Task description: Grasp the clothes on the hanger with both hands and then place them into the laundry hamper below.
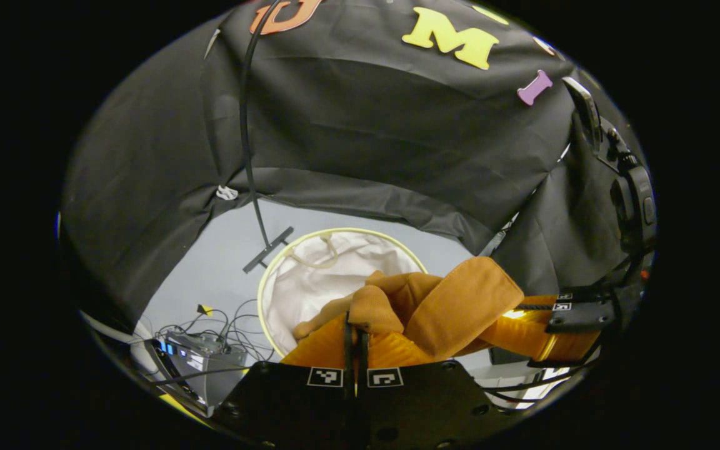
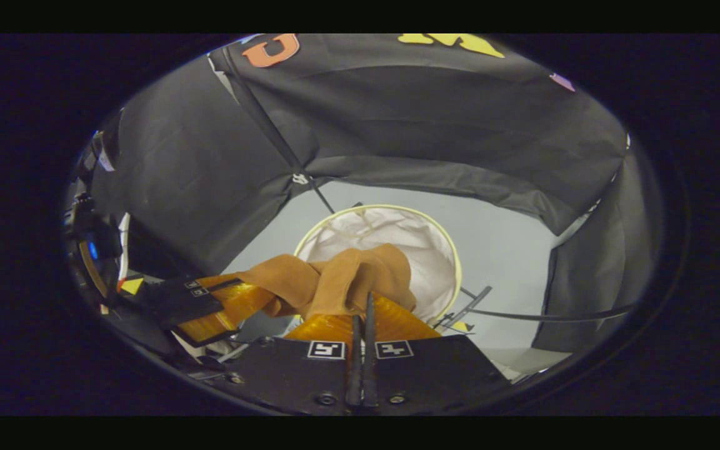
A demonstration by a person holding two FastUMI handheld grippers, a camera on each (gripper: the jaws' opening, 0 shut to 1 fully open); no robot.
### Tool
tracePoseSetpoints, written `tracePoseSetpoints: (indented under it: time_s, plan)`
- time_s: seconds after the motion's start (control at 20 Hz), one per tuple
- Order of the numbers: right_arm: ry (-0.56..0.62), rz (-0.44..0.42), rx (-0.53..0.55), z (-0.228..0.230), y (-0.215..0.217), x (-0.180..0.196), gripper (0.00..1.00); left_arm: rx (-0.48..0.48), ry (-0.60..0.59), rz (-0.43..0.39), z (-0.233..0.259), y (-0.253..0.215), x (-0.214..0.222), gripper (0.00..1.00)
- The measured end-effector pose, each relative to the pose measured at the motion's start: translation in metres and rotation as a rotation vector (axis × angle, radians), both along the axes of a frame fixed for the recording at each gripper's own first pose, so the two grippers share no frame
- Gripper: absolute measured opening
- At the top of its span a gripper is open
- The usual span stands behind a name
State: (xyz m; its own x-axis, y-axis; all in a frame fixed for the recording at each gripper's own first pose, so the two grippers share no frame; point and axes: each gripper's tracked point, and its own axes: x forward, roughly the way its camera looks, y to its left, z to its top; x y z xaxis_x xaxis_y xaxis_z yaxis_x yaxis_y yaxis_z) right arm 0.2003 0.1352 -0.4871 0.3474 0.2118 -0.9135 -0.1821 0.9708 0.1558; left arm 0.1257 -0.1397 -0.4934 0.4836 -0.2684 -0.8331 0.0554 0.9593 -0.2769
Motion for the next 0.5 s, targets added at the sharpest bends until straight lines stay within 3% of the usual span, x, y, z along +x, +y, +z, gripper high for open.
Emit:
tracePoseSetpoints:
  time_s: [0.1, 0.15, 0.3, 0.35, 0.5]
  plan:
    - [0.005, -0.008, -0.018, -0.003, -0.002, -0.001, 0.04, 0.026, 0.003, -0.003, 0.001, 0.005, 0.000, 0.00]
    - [0.013, -0.017, -0.013, -0.004, -0.001, -0.003, 0.04, 0.032, 0.006, -0.004, 0.001, 0.007, 0.000, 0.07]
    - [0.018, -0.033, -0.013, -0.005, 0.001, -0.006, 0.07, 0.028, 0.010, -0.028, 0.000, 0.007, -0.002, 0.00]
    - [0.017, -0.037, -0.001, -0.004, 0.002, -0.005, 0.06, 0.026, -0.008, -0.030, 0.003, 0.006, 0.004, 0.25]
    - [-0.019, -0.060, -0.025, -0.006, -0.013, 0.004, 0.43, 0.076, -0.034, -0.039, 0.011, 0.012, 0.011, 1.00]
